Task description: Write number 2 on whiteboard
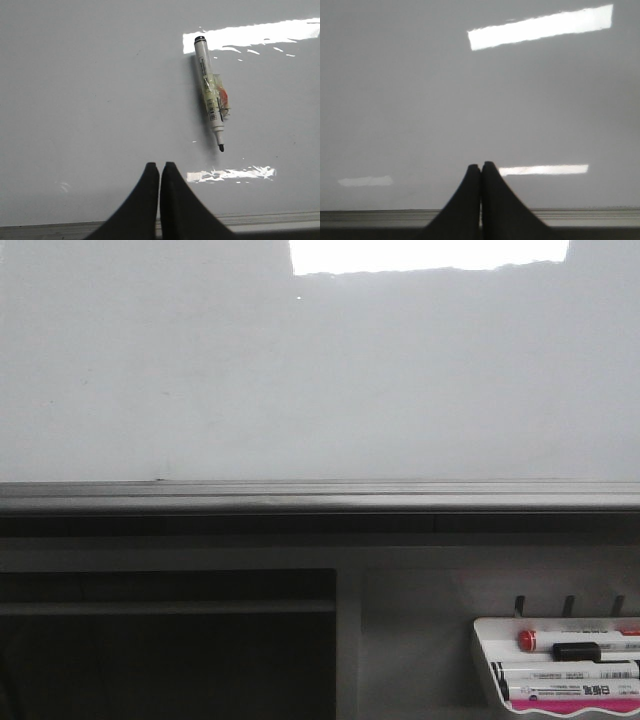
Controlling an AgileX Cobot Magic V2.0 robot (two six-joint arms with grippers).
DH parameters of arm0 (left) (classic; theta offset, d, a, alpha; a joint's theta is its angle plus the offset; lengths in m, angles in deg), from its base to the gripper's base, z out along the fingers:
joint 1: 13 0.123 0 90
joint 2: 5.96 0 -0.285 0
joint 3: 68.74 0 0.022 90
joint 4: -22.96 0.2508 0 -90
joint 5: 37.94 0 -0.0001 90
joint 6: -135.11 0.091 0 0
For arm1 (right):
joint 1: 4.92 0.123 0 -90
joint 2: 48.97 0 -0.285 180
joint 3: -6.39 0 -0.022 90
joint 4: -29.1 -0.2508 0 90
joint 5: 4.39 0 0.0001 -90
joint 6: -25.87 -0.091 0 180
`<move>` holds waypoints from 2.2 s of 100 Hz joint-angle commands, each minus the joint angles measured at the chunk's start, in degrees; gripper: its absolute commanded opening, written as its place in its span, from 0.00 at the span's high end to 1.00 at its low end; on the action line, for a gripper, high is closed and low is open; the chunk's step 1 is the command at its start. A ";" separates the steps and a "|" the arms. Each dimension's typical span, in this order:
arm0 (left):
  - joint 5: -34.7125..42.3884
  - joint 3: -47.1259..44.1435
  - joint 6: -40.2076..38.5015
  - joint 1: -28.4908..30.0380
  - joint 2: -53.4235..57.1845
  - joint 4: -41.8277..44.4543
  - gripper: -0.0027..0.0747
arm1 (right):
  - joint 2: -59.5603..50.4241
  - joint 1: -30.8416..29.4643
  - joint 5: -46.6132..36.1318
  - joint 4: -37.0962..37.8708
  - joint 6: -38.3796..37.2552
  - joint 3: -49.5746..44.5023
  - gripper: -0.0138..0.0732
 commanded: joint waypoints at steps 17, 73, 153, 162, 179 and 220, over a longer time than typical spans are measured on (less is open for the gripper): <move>4.30 -0.70 -0.60 0.14 1.55 0.07 0.99 | -0.71 -0.48 -4.36 0.13 0.18 -1.47 0.92; 4.06 -0.70 -0.60 0.14 1.55 -3.25 0.99 | -0.71 -0.48 -4.84 0.13 0.18 -1.47 0.92; -24.79 32.20 -0.12 0.14 -17.11 -2.25 0.99 | 18.38 -0.48 26.26 3.50 0.28 32.62 0.92; -28.54 33.90 -0.12 0.14 -21.07 -2.78 0.99 | 22.65 -0.48 30.69 4.57 0.28 35.29 0.92; -28.64 34.07 -0.12 0.14 -25.64 -3.12 0.99 | 28.28 -0.48 28.33 4.31 0.28 35.83 0.92; -26.53 34.07 -0.12 0.14 -31.79 -3.12 0.90 | 32.95 -0.48 28.25 4.11 0.28 35.83 0.89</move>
